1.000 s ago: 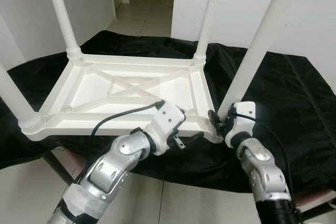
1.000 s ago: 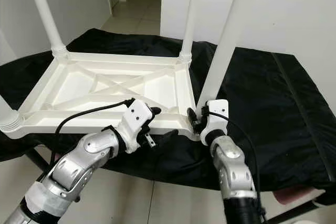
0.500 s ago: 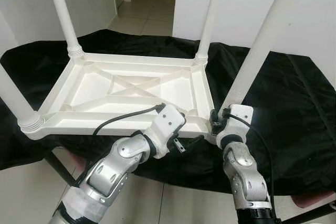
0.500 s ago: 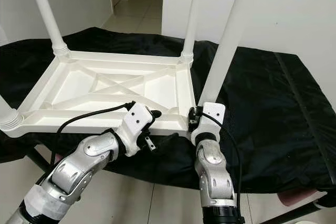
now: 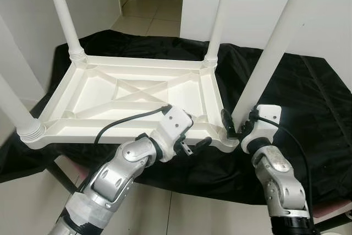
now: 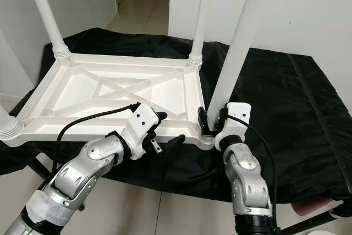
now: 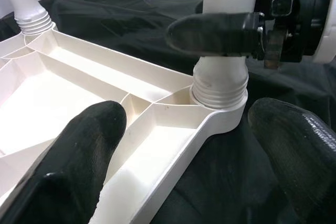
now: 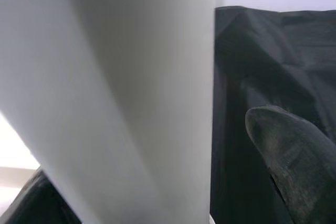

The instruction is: Building children table

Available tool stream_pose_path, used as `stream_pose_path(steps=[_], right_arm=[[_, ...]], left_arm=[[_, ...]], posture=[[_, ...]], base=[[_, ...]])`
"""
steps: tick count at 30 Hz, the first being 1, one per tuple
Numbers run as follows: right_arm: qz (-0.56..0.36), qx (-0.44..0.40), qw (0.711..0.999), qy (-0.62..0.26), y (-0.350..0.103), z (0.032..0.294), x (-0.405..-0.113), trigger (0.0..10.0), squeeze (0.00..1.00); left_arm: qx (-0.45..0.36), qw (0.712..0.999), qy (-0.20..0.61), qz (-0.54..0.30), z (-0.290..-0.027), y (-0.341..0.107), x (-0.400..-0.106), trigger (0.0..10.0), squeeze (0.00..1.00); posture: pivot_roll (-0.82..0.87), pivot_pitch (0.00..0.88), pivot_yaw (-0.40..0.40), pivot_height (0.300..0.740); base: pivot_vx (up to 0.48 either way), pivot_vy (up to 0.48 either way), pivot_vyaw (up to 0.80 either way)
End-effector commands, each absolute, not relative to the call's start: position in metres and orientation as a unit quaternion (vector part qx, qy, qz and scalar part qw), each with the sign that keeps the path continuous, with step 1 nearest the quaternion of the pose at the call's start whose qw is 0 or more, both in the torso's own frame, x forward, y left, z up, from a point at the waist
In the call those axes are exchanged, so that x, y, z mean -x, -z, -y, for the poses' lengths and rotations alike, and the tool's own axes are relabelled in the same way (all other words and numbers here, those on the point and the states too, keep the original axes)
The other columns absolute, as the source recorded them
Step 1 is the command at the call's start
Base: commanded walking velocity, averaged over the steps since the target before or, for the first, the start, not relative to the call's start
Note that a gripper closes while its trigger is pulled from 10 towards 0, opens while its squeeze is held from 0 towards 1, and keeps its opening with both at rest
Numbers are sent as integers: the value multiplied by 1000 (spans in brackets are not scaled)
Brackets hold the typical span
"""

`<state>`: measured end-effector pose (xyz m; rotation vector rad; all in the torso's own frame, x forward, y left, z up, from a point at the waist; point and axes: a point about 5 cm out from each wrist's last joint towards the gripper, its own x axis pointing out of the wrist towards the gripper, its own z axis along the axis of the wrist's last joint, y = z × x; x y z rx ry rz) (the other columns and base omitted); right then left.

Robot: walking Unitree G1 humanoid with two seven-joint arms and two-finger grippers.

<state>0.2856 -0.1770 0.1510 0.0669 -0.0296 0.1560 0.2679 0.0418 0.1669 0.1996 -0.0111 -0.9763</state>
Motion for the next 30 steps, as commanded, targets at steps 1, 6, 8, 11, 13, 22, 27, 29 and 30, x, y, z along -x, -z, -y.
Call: stream_pose_path(steps=[1,6,8,11,13,22,27,29,30], right_arm=[[2,-12,991,-132,-146,180,-288,10000,0],[-3,21,980,-198,-142,180,-292,10000,0],[-5,23,976,-218,-140,179,-294,10000,0],[-7,31,970,-240,-138,179,-297,10000,0],[-3,41,962,-271,-137,177,-301,10000,0],[-2,66,944,-324,-138,176,-312,0,0],[-12,66,943,-326,-130,182,-311,0,0],[-18,60,945,-321,-126,185,-309,0,0],[-19,57,946,-319,-124,186,-308,0,0]], left_arm=[[-105,872,479,4,-41,-167,-269,10000,0],[-105,869,484,1,-40,-165,-268,10000,0],[-106,867,487,-1,-41,-164,-267,10000,0],[-103,865,491,-7,-41,-163,-267,10000,0],[-99,861,498,-17,-41,-159,-268,10000,0],[-86,855,510,-30,-41,-148,-270,10000,0],[-91,859,503,-30,-41,-146,-271,10000,0],[-89,861,500,-29,-40,-147,-272,10000,0],[-87,861,501,-29,-39,-148,-272,10000,0]], posture=[[-69,0,-20,740],[-57,0,-15,740],[-54,0,-13,740],[-52,0,-8,740],[-53,0,0,740],[-46,0,-8,740],[-40,0,-14,740],[-41,0,-10,740],[-41,0,-10,740]], base=[[0,0,0],[0,0,0],[0,0,0],[0,0,0],[0,0,0],[0,0,0],[0,0,0],[0,0,0],[0,0,0]])
